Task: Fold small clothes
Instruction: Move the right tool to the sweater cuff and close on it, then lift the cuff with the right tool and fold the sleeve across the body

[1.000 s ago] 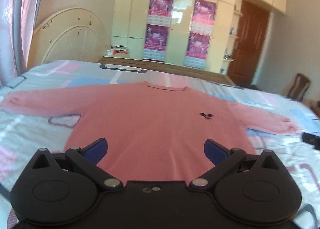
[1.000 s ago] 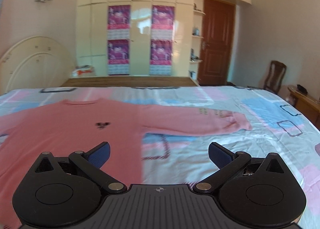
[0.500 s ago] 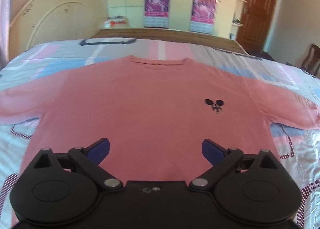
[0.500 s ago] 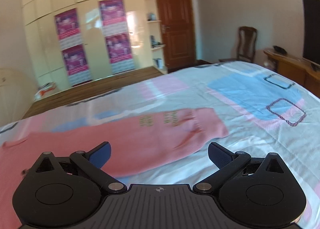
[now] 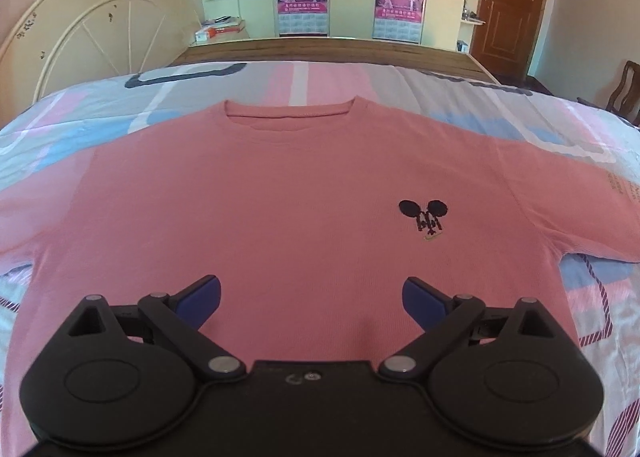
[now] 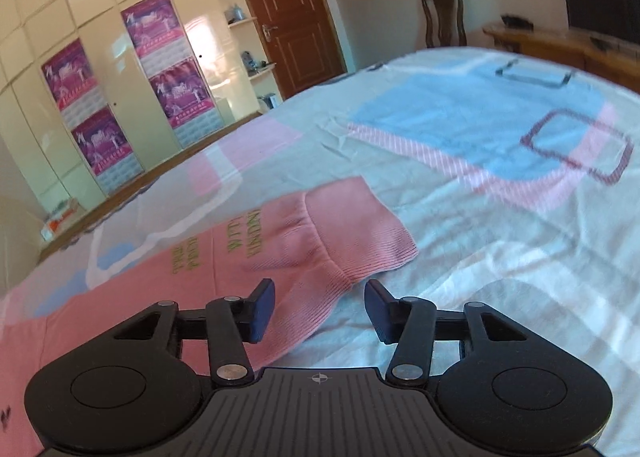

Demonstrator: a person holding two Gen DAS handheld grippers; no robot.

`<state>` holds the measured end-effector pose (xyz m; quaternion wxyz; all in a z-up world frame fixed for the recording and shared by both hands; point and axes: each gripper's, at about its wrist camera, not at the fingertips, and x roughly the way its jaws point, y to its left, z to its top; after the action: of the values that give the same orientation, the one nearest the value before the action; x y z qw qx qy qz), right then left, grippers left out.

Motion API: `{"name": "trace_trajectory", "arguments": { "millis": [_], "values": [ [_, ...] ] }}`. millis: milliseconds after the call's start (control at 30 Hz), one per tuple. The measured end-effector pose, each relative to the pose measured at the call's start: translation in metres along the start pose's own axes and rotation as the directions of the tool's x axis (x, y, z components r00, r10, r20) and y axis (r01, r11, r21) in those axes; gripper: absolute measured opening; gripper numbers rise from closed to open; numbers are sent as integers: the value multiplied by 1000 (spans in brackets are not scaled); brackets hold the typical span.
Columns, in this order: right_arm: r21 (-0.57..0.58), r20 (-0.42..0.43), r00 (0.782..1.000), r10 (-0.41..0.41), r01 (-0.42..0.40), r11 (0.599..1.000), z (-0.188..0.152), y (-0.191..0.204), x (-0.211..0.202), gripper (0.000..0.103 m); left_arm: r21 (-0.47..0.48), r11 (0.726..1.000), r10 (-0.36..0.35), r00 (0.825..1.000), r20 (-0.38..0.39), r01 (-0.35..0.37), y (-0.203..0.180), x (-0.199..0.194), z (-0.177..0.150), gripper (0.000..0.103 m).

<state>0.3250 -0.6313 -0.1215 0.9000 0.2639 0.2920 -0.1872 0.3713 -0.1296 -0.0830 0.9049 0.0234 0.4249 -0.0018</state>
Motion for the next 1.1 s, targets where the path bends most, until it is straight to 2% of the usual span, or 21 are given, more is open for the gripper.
{"name": "trace_trajectory", "arguments": {
  "millis": [133, 233, 267, 300, 333, 433, 467, 500, 567, 633, 733, 800, 967, 1100],
  "values": [
    [100, -20, 996, 82, -80, 992, 2, -13, 11, 51, 9, 1000, -8, 1000, -13, 8, -8, 11, 5, 97],
    [143, 15, 998, 57, -59, 988, 8, -20, 11, 50, 13, 1000, -9, 1000, -17, 9, -11, 15, 7, 97],
    [171, 21, 999, 40, -43, 984, 10, -24, 11, 45, 13, 1000, -9, 1000, -17, 9, -10, 16, 7, 97],
    [187, 17, 1000, 17, -20, 982, 13, -28, 12, 17, 14, 1000, -8, 1000, -15, 8, -9, 16, 8, 97],
    [178, 8, 1000, -10, 9, 984, 16, -28, 12, 5, 13, 1000, -6, 1000, -12, 6, -7, 15, 9, 97],
    [-16, 51, 996, -75, 76, 997, 21, -5, 6, 5, 16, 1000, 20, 1000, -5, -20, 1, 15, 9, 97],
    [-62, 23, 993, -118, 120, 991, 21, 0, 13, 5, 20, 999, 36, 999, -6, -36, 4, 16, 10, 97],
    [-73, 1, 987, -160, 160, 984, 21, 1, 19, 5, 21, 999, 44, 999, -9, -44, 8, 16, 10, 97],
    [-93, 12, 983, -183, 183, 979, 25, 11, 16, 5, 16, 999, 44, 999, -15, -44, 17, 16, 10, 97],
    [-102, 41, 992, -120, 124, 987, 25, 23, 5, 5, 10, 999, 46, 999, -16, -46, 26, 15, 9, 97],
    [-146, 32, 996, -83, 87, 985, 19, 49, -1, 5, -26, 999, 43, 999, -26, -44, 45, 16, 6, 97],
    [-195, 49, 999, -7, 16, 981, 14, 77, -15, 5, -56, 998, 39, 999, -18, -40, 56, 16, 5, 97],
    [-366, 24, 987, 161, -141, 920, -21, 170, -47, 5, -72, 997, 39, 999, -12, -40, 77, 23, 6, 95],
    [-451, -46, 957, 287, -276, 849, -70, 249, -63, 5, -79, 997, 9, 1000, 6, -9, 96, 24, 8, 94]
  ]
}}
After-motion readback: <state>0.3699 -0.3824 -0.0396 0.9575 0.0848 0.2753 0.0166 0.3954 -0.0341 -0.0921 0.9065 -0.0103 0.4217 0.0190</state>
